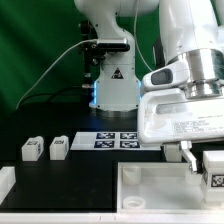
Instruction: Assemble one leg
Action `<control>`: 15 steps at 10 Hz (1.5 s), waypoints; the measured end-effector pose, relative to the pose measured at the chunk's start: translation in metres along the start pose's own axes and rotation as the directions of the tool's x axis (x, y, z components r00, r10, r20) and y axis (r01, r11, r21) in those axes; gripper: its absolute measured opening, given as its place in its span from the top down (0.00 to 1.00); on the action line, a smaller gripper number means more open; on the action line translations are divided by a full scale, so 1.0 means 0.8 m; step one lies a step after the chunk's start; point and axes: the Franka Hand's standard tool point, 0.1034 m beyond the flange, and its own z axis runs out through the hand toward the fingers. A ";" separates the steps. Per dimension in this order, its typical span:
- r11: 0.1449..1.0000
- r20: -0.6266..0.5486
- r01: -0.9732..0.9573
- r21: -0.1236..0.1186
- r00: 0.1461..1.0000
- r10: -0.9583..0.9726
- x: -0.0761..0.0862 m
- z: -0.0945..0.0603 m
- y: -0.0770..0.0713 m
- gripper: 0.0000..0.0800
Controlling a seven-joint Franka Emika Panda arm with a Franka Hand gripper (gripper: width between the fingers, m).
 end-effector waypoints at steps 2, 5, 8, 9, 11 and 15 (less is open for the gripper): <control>1.000 0.000 0.000 0.000 1.000 0.000 0.000 0.000 0.000 0.26; 1.000 0.001 0.000 0.000 1.000 0.000 -0.001 0.000 0.000 0.19; 1.000 0.001 0.000 0.000 1.000 0.000 -0.001 0.001 0.000 0.19; 1.000 0.001 0.000 0.000 1.000 0.000 -0.001 0.001 0.000 0.19; 0.999 0.082 -0.041 0.013 0.996 0.040 0.009 -0.019 -0.003 0.19; 0.993 0.358 -0.117 0.025 0.928 0.100 0.027 -0.044 -0.011 0.19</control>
Offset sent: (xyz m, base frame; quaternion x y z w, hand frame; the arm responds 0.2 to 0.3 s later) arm 0.0000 0.0000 0.0000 0.0000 0.0000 0.0000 1.0000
